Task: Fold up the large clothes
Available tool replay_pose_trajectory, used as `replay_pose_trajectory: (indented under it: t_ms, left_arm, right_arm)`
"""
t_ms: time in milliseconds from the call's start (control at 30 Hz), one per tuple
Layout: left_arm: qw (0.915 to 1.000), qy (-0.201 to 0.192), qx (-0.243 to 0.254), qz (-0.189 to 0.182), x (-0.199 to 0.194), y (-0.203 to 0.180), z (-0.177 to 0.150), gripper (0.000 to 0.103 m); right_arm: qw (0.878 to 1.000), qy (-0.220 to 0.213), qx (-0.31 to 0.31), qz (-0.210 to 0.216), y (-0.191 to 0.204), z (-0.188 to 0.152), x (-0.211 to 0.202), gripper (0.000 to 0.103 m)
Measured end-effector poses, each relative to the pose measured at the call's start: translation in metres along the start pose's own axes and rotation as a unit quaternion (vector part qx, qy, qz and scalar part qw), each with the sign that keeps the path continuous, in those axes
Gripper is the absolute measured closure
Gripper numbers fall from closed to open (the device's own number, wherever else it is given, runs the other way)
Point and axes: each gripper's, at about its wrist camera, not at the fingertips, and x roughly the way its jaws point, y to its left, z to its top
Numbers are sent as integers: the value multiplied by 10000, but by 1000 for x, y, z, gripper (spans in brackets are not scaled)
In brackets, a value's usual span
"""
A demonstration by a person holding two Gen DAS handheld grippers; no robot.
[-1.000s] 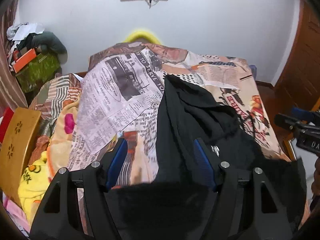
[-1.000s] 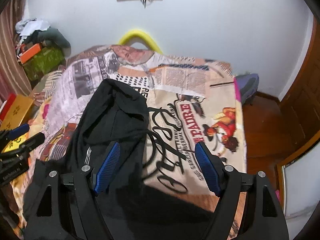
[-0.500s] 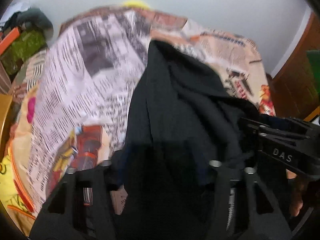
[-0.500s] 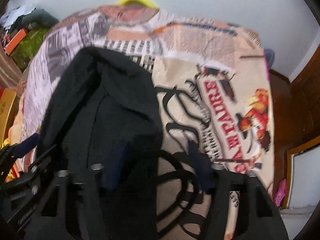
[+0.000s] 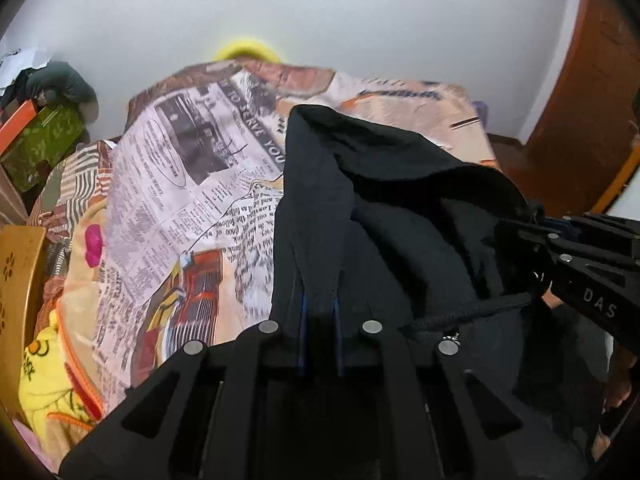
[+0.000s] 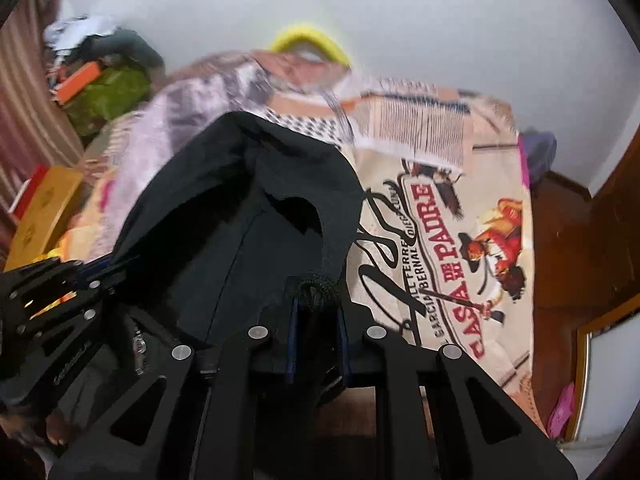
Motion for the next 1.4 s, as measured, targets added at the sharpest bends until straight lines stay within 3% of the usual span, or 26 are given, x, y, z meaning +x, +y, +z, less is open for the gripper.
replay_pose_trajectory:
  t_ms: [300,567,600,700,800,867,1000,1100,1200,1400]
  left_arm:
    - [9986,-199,399,-299,-92,-14,-74,93]
    - [9973,-77,734,16,-112,-28,-154,92]
    - [9972,-28,751,53,-113,-28,-164,92]
    - [9974,152,703,99,-122,-20,-192,87]
    - [9984,203,490,196,-136,-3,-210,67]
    - [9986,164,346,375,-147,12,-219,64]
    - [9971,200,-3,739,-166,47,-231,64]
    - [9957,199,-152,891,-178,64,-236,64]
    - [9962,38,-225,845,-192,67,-232,62]
    - [9973,-502,-188,495,-213,50,-215,46]
  right_arm:
    - [9979,-485,-356,252,22,-74,-80,90]
    - [9982,-317,-444,230,20,-133,-81,89]
    - [9983,-148,-473,322,19,-139,-79,88]
    - [9981,-2,-405,465,18,-154,-78,78]
    - [9981,38,-414,455,14,-165,-85,63]
    - [9982,22,-459,389,12,-171,-92,57]
    - [9987,-13,-481,168,3,-173,-104,57]
    - [9993,-48,-276,247,-6,-166,-114,57]
    - [9992,-177,-80,352,-7,-163,-125,57]
    - [9965,-375,-234,711,32,-170,-144,51]
